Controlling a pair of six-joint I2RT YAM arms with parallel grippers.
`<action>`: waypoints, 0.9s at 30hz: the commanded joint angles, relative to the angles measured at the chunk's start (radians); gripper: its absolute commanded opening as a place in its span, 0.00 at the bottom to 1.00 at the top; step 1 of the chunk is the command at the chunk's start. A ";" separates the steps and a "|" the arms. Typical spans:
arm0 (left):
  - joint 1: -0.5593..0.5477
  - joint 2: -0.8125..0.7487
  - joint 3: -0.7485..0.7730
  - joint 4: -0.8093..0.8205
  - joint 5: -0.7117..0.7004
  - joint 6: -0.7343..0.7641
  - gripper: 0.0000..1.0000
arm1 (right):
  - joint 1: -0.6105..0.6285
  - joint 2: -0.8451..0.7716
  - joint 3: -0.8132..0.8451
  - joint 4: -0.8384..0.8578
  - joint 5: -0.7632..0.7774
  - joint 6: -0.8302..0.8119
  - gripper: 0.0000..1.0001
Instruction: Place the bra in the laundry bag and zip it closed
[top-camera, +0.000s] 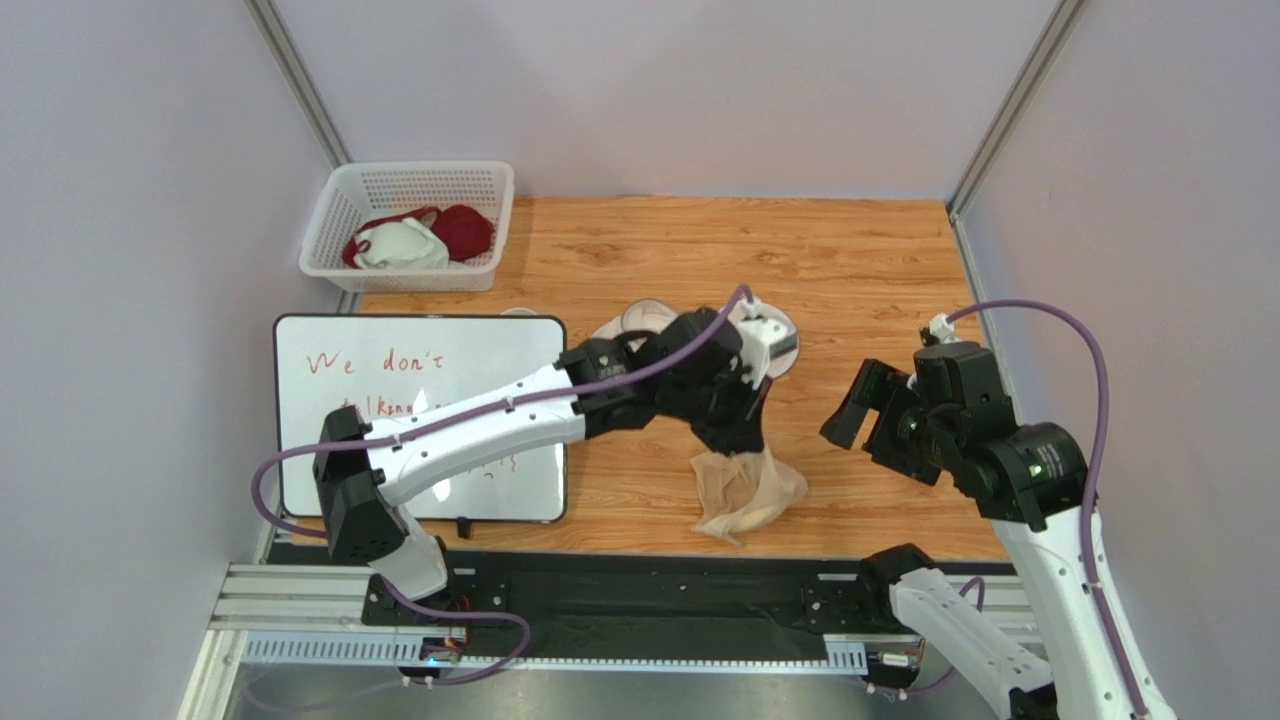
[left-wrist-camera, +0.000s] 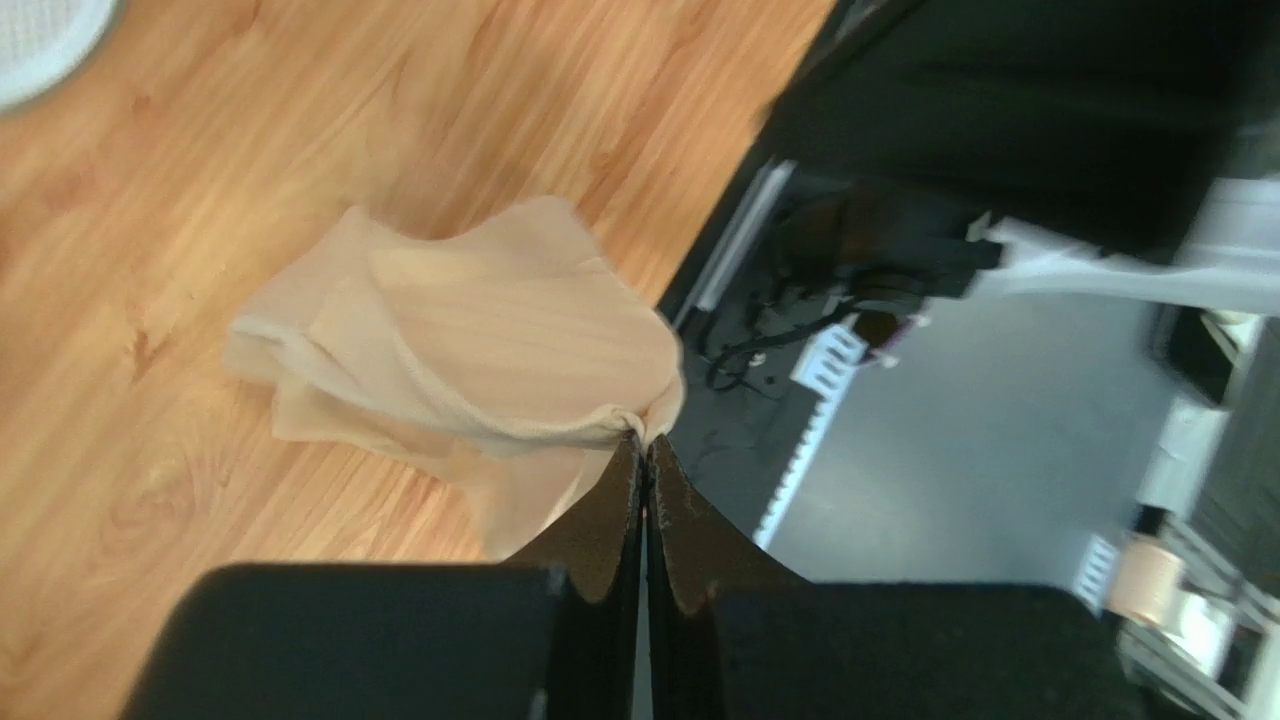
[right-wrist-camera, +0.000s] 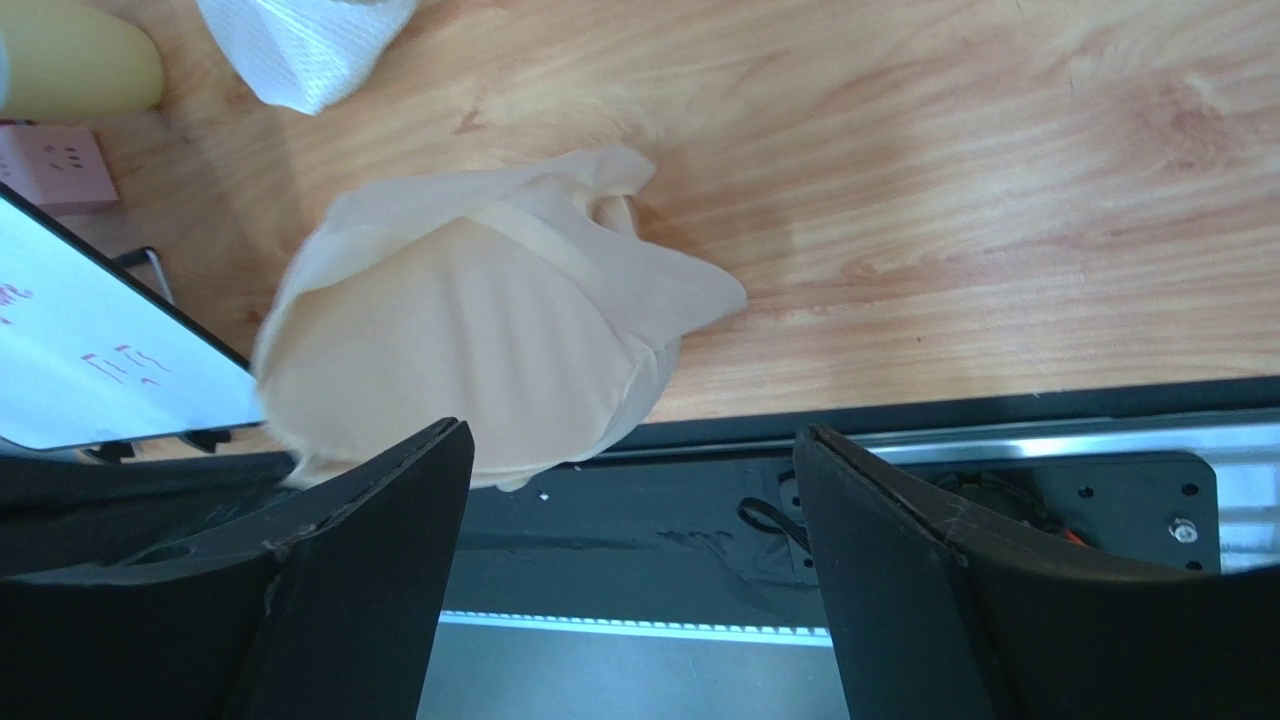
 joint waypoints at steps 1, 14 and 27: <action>-0.027 -0.172 -0.300 0.294 -0.114 -0.048 0.00 | -0.002 -0.106 -0.105 -0.023 0.000 -0.002 0.84; -0.061 -0.436 -0.823 0.616 -0.241 -0.063 0.00 | 0.030 -0.136 -0.566 0.445 -0.549 0.002 0.86; -0.072 -0.571 -0.748 0.539 0.075 0.085 0.00 | 0.053 -0.212 -0.564 0.711 -0.721 -0.127 0.95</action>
